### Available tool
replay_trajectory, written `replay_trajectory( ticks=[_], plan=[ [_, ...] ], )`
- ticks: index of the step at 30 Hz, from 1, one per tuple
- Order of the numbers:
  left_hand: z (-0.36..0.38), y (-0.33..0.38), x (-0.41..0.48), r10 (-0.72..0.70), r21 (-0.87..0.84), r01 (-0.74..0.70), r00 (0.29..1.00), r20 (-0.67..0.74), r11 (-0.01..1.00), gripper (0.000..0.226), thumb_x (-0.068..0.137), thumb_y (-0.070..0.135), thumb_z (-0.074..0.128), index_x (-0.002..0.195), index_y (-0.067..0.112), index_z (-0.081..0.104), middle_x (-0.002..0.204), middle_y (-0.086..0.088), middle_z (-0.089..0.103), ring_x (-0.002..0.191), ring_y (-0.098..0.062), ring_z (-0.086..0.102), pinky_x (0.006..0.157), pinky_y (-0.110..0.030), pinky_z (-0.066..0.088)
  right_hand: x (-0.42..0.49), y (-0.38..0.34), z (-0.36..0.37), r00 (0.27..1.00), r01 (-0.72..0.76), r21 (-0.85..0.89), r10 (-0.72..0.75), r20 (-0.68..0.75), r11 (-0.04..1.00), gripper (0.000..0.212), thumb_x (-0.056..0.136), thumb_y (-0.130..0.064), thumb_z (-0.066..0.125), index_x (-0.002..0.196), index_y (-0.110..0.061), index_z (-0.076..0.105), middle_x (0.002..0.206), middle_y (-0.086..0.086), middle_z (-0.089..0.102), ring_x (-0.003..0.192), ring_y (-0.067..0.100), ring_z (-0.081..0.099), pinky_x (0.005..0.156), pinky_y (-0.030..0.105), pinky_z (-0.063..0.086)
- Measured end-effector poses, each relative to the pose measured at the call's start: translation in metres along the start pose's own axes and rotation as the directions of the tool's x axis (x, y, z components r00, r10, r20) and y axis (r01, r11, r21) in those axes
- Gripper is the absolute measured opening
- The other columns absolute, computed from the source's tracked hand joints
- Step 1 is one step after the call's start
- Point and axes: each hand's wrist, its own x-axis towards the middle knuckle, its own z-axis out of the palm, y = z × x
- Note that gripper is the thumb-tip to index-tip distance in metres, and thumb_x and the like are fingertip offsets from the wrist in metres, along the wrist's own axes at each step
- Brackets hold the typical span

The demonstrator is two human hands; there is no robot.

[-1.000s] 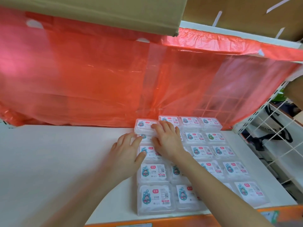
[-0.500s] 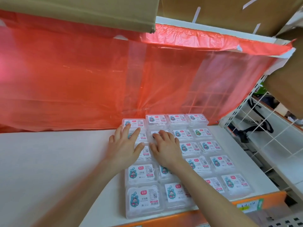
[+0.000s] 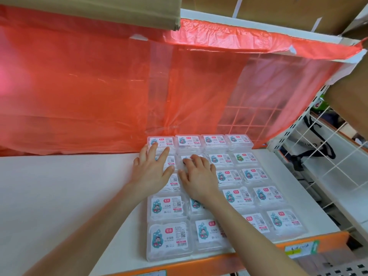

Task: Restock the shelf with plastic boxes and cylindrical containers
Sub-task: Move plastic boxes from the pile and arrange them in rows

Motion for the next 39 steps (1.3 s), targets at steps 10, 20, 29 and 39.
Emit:
replay_trajectory(
  ticks=[10, 20, 29, 39],
  plan=[
    [0.003, 0.002, 0.0, -0.03, -0.093, 0.025, 0.998, -0.05, 0.995, 0.062, 0.094, 0.043, 0.041, 0.147, 0.028, 0.014, 0.155, -0.002, -0.004, 0.141, -0.024, -0.01, 0.112, -0.043, 0.012, -0.001, 0.0, -0.002, 1.0, 0.004, 0.037, -0.004, 0.011, 0.999, 0.043, 0.096, -0.039, 0.031, 0.131, -0.018, 0.041, 0.143, 0.003, 0.032, 0.132, 0.025, 0.023, 0.106, 0.046, 0.016],
    [-0.017, 0.016, -0.024, -0.078, 0.011, 0.081, 0.983, -0.166, 0.997, 0.057, 0.092, 0.039, 0.044, 0.144, 0.021, 0.027, 0.152, -0.006, 0.016, 0.139, -0.022, 0.009, 0.109, -0.041, 0.018, 0.001, 0.001, -0.007, 0.999, 0.034, 0.078, -0.036, 0.032, 0.996, 0.045, 0.096, -0.039, 0.032, 0.135, -0.018, 0.035, 0.147, 0.006, 0.029, 0.135, 0.028, 0.02, 0.107, 0.05, 0.017],
    [-0.03, -0.025, -0.091, -0.27, 0.008, 0.278, 0.939, -0.215, 0.961, 0.06, 0.088, 0.047, 0.033, 0.141, 0.02, 0.035, 0.147, -0.008, 0.031, 0.135, -0.025, 0.023, 0.105, -0.039, 0.026, -0.018, -0.074, -0.029, 0.954, 0.3, 0.114, -0.299, -0.028, 0.947, 0.047, 0.095, -0.038, 0.037, 0.138, -0.02, 0.034, 0.146, 0.005, 0.03, 0.134, 0.027, 0.02, 0.105, 0.049, 0.019],
    [-0.06, -0.153, -0.218, -0.389, 0.017, 0.405, 0.889, -0.241, 0.914, 0.058, 0.091, 0.049, 0.033, 0.14, 0.019, 0.037, 0.145, -0.008, 0.034, 0.134, -0.024, 0.028, 0.102, -0.039, 0.031, -0.071, -0.231, 0.015, 0.894, 0.437, 0.076, -0.442, 0.079, 0.896, 0.047, 0.096, -0.04, 0.035, 0.14, -0.02, 0.033, 0.147, 0.005, 0.03, 0.133, 0.029, 0.024, 0.103, 0.048, 0.023]
  ],
)
